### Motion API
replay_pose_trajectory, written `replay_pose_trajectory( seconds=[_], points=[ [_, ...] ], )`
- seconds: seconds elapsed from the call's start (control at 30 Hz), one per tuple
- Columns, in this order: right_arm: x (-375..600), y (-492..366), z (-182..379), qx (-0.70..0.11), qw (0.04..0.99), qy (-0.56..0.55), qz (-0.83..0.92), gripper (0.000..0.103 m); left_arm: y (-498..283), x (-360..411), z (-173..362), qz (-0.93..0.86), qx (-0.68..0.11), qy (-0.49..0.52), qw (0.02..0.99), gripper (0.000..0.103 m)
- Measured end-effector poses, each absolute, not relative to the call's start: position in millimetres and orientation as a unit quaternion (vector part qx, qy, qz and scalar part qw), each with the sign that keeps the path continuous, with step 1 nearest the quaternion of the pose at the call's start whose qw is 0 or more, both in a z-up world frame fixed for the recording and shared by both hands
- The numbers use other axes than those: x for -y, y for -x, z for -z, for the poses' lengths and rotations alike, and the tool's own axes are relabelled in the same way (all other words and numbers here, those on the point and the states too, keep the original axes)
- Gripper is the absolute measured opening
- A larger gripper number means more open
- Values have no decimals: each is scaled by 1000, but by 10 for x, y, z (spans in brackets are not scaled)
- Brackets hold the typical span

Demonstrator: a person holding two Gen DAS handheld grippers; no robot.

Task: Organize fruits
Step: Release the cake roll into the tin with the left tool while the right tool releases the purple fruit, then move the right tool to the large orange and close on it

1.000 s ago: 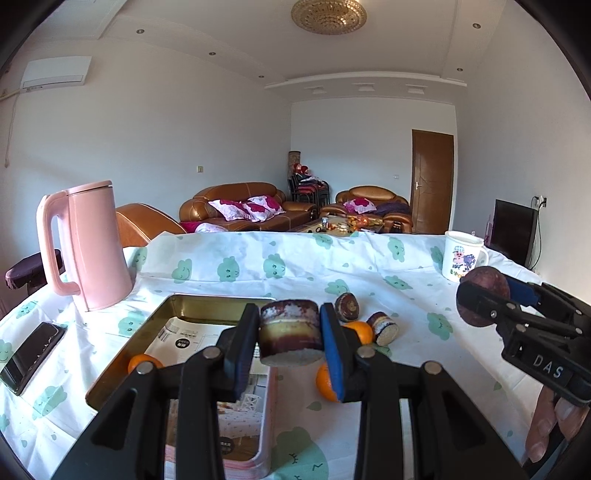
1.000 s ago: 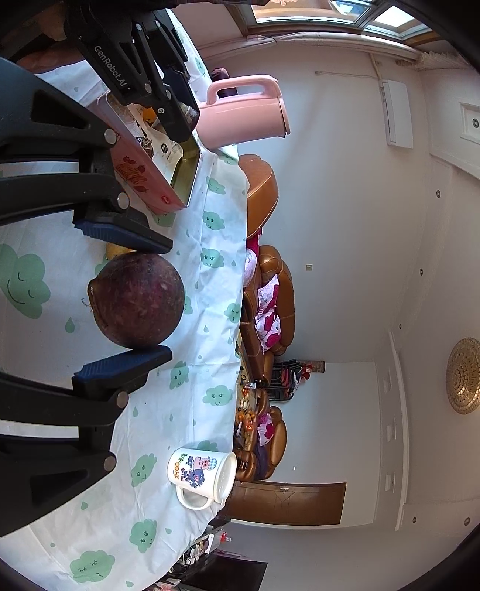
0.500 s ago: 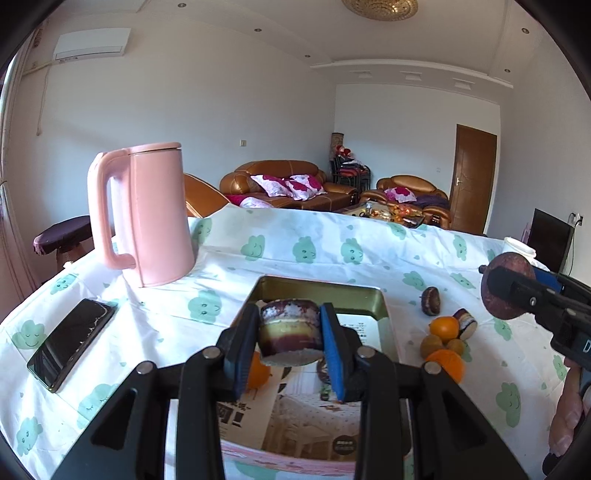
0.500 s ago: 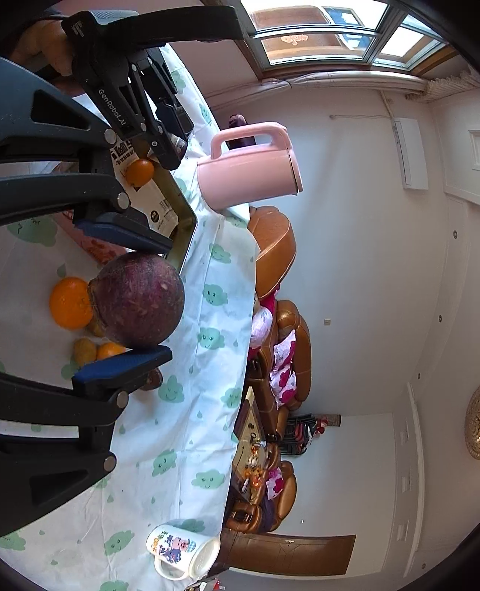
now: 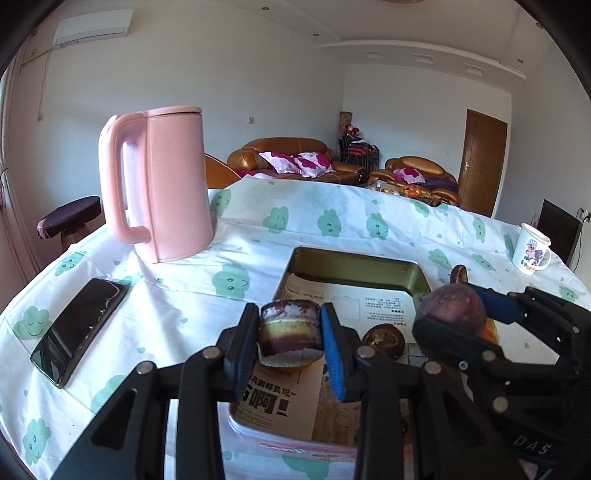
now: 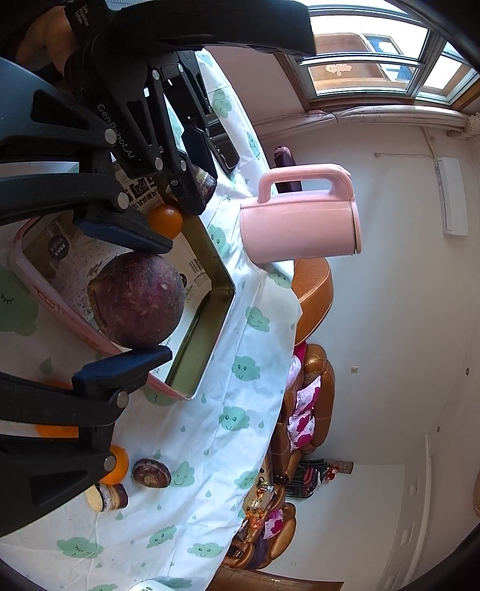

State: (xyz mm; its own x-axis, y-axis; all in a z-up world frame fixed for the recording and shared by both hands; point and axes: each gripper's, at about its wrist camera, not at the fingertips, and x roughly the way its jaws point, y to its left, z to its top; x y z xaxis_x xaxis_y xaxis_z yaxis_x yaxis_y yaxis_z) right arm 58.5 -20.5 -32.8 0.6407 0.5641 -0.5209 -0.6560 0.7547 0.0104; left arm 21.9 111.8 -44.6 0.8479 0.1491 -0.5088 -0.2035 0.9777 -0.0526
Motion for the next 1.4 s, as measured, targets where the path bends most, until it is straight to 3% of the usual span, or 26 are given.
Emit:
replay_pose_trajectory(
  seconds=[0.43, 0.47, 0.53, 0.6, 0.73, 0.83, 1.07, 1.4],
  points=[
    [-3, -678, 537, -309, 872, 121, -359, 54, -295, -1181, 502, -81, -295, 59, 950, 37],
    [-4, -665, 534, -308, 873, 123, -359, 54, -287, -1174, 496, -86, -294, 55, 950, 41],
    [-7, -632, 517, -299, 873, 125, -364, 59, -267, -1145, 485, -93, -289, 46, 952, 60],
    [-13, -602, 507, -291, 878, 131, -357, 70, -234, -1133, 463, -104, -282, 40, 953, 68],
    [172, -517, 390, -268, 892, 131, -340, 71, -160, -1155, 398, -110, -269, 52, 956, 86],
    [543, -510, 263, -256, 907, 107, -317, 71, -111, -1149, 339, -111, -254, 59, 959, 94],
    [1226, -750, 268, -287, 927, 84, -227, 71, -130, -997, 330, -95, -251, 65, 961, 94],
    [1038, -936, 609, -364, 893, 95, -246, 70, -181, -784, 362, -82, -262, 55, 960, 94]
  ],
)
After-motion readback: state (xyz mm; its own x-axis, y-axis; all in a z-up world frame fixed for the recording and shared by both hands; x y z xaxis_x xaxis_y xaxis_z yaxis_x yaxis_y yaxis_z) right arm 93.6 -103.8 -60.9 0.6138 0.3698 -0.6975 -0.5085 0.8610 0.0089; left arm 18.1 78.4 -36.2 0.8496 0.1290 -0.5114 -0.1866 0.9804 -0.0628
